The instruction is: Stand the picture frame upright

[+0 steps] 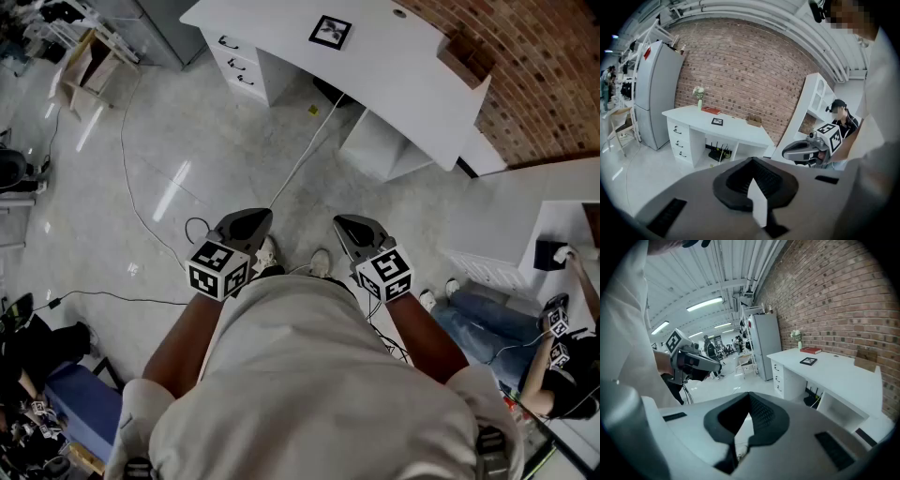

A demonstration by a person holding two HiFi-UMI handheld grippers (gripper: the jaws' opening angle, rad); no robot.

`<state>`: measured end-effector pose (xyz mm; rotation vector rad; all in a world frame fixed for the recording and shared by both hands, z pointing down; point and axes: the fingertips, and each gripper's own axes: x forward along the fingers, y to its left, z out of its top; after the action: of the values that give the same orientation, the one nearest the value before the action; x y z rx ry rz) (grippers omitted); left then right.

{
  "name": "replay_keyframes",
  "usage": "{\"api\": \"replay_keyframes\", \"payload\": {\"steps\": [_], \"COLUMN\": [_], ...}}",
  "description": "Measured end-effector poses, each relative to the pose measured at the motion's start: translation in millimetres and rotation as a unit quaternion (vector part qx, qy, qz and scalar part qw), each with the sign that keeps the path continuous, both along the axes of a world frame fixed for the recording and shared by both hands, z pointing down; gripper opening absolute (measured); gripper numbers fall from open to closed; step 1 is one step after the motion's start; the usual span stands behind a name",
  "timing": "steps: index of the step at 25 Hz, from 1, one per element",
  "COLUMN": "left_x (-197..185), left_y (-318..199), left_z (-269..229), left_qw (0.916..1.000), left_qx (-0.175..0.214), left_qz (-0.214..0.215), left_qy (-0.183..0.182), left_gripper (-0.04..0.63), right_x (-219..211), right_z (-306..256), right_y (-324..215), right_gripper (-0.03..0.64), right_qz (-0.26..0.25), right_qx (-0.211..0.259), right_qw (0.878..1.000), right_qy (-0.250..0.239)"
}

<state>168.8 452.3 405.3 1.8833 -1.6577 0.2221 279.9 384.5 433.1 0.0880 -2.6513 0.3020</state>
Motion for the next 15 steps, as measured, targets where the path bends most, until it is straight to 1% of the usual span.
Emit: {"api": "replay_keyframes", "payload": {"steps": [8,13,14,15], "left_x": [-44,-79,-86,-92], "left_y": [30,41,41,41], "left_z": [2,4,5,6], "left_qw": [1.0000,0.9999,0.9999,0.9999], "left_qx": [0.001,0.010,0.010,0.010], "left_qz": [-0.005,-0.006,-0.006,-0.005], "left_qy": [-0.002,-0.007,-0.009,-0.010], "left_gripper": [-0.005,-0.005,0.003,0.056], "right_x": [-44,-76,-82,-87], "right_z": [-2,-9,-12,-14], "right_y": [20,22,21,19], "right_gripper": [0.003,0.003,0.014,0.057], "right_qz": [-0.002,0.023,0.029,0.036], "right_qx": [0.001,0.002,0.004,0.007], "right_qw": [1.000,1.000,0.999,0.999], "right_qy": [0.007,-0.011,-0.018,-0.024]}}
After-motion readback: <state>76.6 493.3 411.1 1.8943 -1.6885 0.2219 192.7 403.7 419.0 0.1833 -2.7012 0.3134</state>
